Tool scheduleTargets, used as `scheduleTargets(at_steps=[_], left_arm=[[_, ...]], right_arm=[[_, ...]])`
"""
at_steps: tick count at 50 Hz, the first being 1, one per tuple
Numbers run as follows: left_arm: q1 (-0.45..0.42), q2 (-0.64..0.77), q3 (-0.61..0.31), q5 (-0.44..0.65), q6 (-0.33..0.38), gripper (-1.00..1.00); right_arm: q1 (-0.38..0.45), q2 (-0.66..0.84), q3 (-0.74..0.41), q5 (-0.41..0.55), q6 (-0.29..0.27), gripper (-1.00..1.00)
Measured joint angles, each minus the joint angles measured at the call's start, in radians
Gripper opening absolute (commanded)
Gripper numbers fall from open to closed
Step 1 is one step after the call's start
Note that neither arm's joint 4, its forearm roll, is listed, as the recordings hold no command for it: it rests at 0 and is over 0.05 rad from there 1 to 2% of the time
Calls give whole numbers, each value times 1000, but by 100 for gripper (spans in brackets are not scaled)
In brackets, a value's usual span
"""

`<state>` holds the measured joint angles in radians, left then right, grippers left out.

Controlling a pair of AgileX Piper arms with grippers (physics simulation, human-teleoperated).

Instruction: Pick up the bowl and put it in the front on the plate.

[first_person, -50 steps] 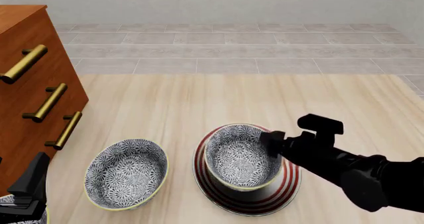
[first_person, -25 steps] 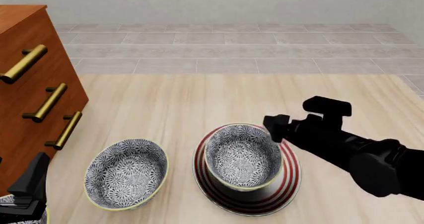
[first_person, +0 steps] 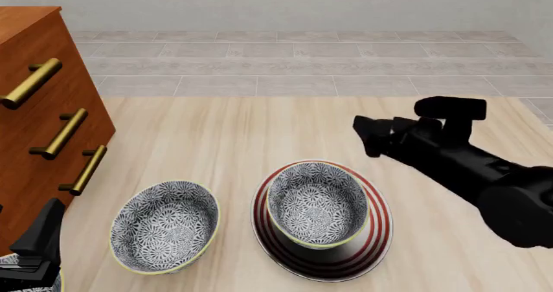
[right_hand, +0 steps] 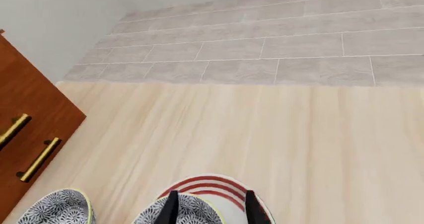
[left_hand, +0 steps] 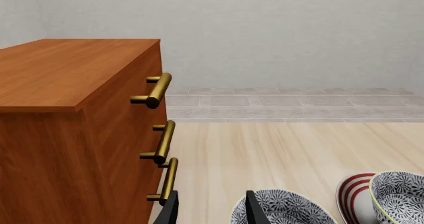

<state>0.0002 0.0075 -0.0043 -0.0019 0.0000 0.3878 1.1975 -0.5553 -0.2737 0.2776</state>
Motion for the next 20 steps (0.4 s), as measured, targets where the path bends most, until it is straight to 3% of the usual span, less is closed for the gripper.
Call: scheduleTargets(at_steps=[20], left_arm=[[0,0,0,0,0,100]], right_arm=[[-28,-146,132,-273,-78,100]])
